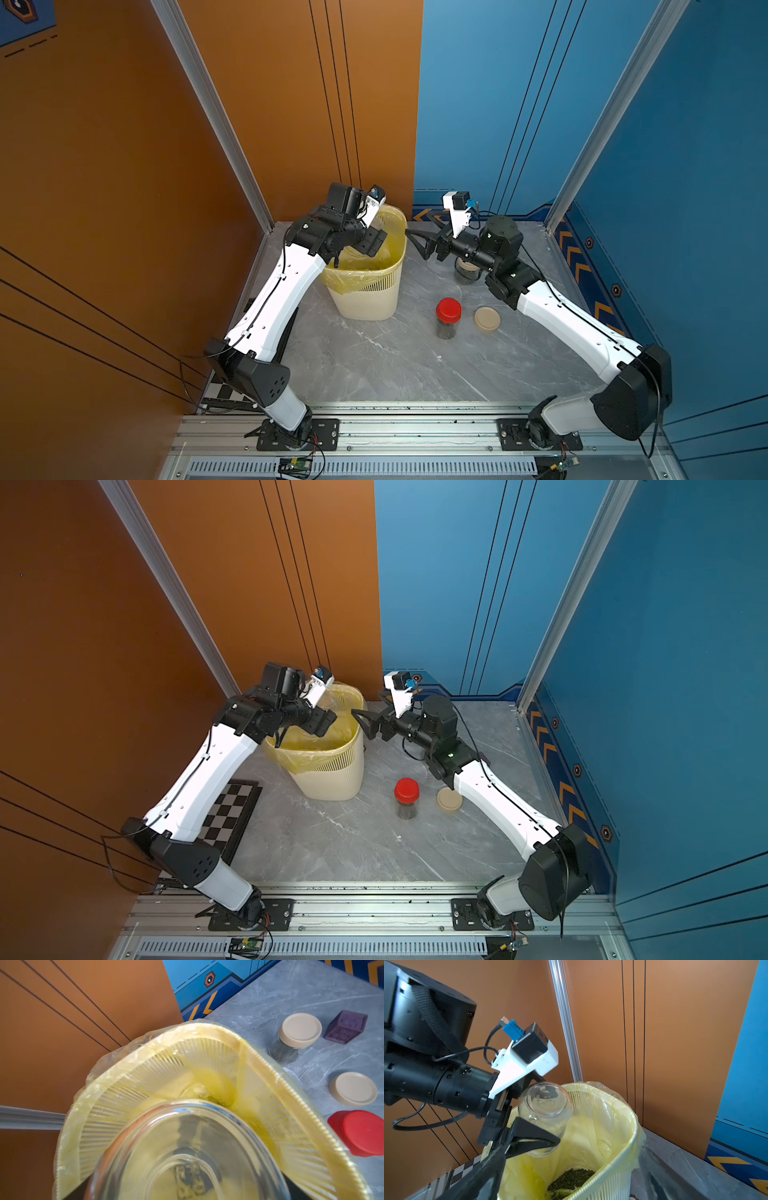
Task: Empty moldy tea leaves from jars
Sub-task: Pour the moldy tea leaves from the jar into the trash bin, then place the jar at the center of the board.
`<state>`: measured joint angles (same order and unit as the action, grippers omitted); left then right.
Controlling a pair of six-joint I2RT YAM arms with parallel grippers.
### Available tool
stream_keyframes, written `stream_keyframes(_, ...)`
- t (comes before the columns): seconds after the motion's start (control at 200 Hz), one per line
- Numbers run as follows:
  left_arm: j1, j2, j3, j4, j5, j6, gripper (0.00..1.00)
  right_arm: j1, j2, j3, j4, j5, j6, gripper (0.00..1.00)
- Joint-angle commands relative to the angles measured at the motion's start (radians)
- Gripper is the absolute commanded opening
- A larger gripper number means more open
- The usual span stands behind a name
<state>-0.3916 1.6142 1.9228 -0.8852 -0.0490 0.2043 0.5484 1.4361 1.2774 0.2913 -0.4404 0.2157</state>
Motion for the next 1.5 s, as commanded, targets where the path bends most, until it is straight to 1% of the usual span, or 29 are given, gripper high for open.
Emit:
stream_keyframes(0.0,0.073,-0.037,0.068,0.053,0.169,-0.184,0.30,-0.005,-0.025,-0.010,0.056,0.004,0.029,1.00)
stream_keyframes(0.045,0.110,-0.037,0.066,0.066,0.255,-0.271,0.29,-0.005,-0.022,-0.012,0.064,0.002,0.033,1.00)
stream_keyframes(0.105,0.156,-0.049,0.027,0.114,0.348,-0.391,0.29,-0.006,-0.019,-0.013,0.072,-0.001,0.039,1.00)
stream_keyframes(0.24,0.227,-0.084,-0.111,0.272,0.497,-0.617,0.29,-0.005,-0.006,-0.010,0.088,-0.014,0.057,1.00)
stream_keyframes(0.31,0.275,-0.097,-0.188,0.415,0.595,-0.761,0.29,-0.003,-0.001,-0.009,0.095,-0.015,0.066,1.00)
stream_keyframes(0.38,0.322,-0.109,-0.274,0.582,0.670,-0.936,0.29,0.000,-0.001,-0.007,0.097,-0.017,0.067,1.00)
stream_keyframes(0.415,0.339,-0.112,-0.310,0.658,0.696,-1.020,0.29,0.001,-0.001,-0.007,0.095,-0.017,0.065,1.00)
stream_keyframes(0.44,0.344,-0.113,-0.319,0.682,0.705,-1.050,0.29,0.001,-0.003,-0.007,0.094,-0.017,0.064,1.00)
stream_keyframes(0.571,0.340,-0.115,-0.309,0.683,0.714,-1.084,0.29,0.000,0.000,-0.003,0.080,-0.018,0.053,1.00)
stream_keyframes(0.671,0.339,-0.126,-0.310,0.674,0.700,-1.060,0.29,0.007,0.021,0.011,0.084,-0.030,0.057,1.00)
stream_keyframes(0.891,0.335,-0.148,-0.311,0.674,0.703,-1.085,0.29,0.073,0.130,0.143,0.072,-0.094,0.053,0.99)
stream_keyframes(0.996,0.332,-0.164,-0.311,0.675,0.716,-1.117,0.29,0.095,0.189,0.210,0.064,-0.088,0.032,0.99)
stream_keyframes(1.211,0.307,-0.212,-0.348,0.683,0.699,-1.197,0.30,0.116,0.319,0.306,0.164,-0.094,0.088,1.00)
stream_keyframes(1.496,0.296,-0.224,-0.384,0.683,0.675,-1.309,0.28,0.147,0.430,0.408,0.210,-0.081,0.084,1.00)
